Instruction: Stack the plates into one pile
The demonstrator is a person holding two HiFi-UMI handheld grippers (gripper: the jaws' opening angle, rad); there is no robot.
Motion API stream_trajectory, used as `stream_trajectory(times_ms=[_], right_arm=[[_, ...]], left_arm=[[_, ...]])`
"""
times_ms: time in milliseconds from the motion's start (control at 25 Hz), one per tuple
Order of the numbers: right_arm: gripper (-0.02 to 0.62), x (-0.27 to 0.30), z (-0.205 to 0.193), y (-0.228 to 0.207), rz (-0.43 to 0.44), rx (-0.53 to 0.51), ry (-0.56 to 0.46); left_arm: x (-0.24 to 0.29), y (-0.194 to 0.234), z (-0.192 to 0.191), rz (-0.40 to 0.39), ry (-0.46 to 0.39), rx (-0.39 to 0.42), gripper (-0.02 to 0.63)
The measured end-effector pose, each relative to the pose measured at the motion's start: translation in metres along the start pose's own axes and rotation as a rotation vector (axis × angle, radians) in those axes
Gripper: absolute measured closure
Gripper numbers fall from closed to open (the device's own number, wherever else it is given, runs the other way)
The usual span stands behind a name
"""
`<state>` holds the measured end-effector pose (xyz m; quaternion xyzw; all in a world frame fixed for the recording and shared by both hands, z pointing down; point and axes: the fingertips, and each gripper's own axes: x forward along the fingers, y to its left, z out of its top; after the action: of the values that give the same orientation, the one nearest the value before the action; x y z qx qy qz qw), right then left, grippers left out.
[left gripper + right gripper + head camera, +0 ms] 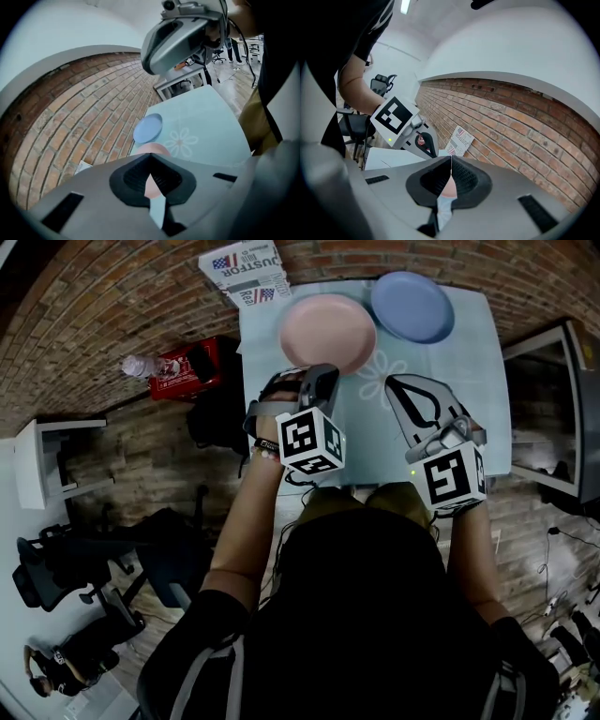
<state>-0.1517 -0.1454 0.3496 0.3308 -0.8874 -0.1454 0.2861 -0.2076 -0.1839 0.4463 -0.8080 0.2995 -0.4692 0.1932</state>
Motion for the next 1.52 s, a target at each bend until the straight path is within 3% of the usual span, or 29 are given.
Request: stream_trajectory(times_ms=[240,520,800,1120,1320,1520], right_arm=[[0.560,-0.005,0.016,0.000,-0.005,-0.011,-0.042],[0.560,-0.014,0.034,0.000,-0.008,-0.032,-0.087],[0.560,-0.018,0.034,-0.003,-0.031,-0.061,-0.080],[0.560,-0.017,0.037,-0.001,-0.041,-0.076,-0.068],[0.560,-0.020,0.032,0.000,-0.039,-0.084,-0.053],[0.560,-0.027,0.017,0.007,0.017,-0.187,-0.042]], left_arm=[[-0.041,0.010,0.026,0.047,-0.080,-0.028,0.584],[-0.076,0.008,0.046,0.086,-0.168,-0.003,0.584],[-0.100,0.022,0.052,0.158,-0.221,-0.069,0.583],[-0.119,0.032,0.066,0.219,-0.287,-0.061,0.583],[-0.118,0.029,0.064,0.209,-0.288,-0.049,0.584],[-0.112,0.019,0.065,0.180,-0.292,-0.041,0.583]])
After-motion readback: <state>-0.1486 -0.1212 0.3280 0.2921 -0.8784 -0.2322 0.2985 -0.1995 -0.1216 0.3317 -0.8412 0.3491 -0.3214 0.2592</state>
